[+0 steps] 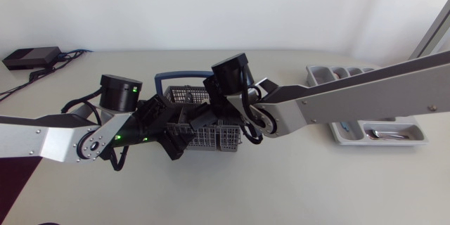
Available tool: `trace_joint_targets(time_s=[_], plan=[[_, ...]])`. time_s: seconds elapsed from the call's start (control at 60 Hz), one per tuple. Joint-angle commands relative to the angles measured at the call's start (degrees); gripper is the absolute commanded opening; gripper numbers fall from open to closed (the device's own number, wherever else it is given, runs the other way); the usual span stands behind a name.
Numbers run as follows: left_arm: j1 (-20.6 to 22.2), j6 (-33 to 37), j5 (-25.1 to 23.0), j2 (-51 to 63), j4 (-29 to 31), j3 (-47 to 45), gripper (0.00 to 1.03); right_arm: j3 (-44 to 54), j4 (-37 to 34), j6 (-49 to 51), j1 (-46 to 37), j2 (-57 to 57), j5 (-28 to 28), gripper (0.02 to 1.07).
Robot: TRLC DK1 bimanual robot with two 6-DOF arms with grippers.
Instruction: Sort the cutlery from the basket into the organizer compartments.
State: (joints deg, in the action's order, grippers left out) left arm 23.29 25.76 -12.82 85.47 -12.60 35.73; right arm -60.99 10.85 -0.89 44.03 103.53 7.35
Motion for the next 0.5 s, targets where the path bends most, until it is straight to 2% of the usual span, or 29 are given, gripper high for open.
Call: trace_joint_targets(time_s=[0.0,0.183,0.317,0.383,0.4,0.483], plan=[[-0.52,0.61,-0.1,1.45,0.38,-0.04,0.98,2.28,1.01,-0.43,1.85,-1.75,-0.06,0.55],[-2.11,0.87,-0.1,-7.95,3.64,-2.33,0.98,8.08,4.27,0.97,3.78,-8.96,5.57,0.55],[-5.27,2.72,-0.36,-14.02,6.27,-3.73,0.98,10.1,5.06,1.06,3.78,-11.42,6.36,0.55],[-8.96,3.77,-3.0,-14.54,6.45,-4.26,0.98,10.1,5.06,0.97,3.78,-11.59,6.8,0.55],[-11.07,4.48,-4.41,-14.28,6.18,-4.61,0.98,10.02,5.14,0.97,4.13,-11.59,7.32,0.55],[-16.26,6.5,-6.52,-11.64,4.6,-5.23,0.98,9.75,5.23,0.71,5.45,-11.15,8.11,0.55]])
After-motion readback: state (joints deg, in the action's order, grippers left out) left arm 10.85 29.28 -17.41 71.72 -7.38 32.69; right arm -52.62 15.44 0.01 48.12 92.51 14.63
